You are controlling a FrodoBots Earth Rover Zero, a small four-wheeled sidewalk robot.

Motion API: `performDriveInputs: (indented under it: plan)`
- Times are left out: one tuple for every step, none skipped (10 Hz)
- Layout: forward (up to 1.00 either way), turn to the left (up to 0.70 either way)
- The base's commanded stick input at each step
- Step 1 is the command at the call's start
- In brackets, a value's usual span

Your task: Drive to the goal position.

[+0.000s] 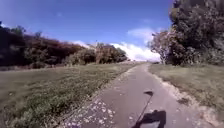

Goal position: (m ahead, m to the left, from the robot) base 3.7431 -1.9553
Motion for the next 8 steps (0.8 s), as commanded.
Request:
performDriveInputs:
  plan:
    - [0.00, 0.00]
    - [0.00, 0.00]
    - [0.00, 0.00]
    - [0.00, -0.05]
    - [0.00, -0.34]
    - [0.00, -0.62]
    - [0.00, -1.00]
    - [0.00, -1.00]
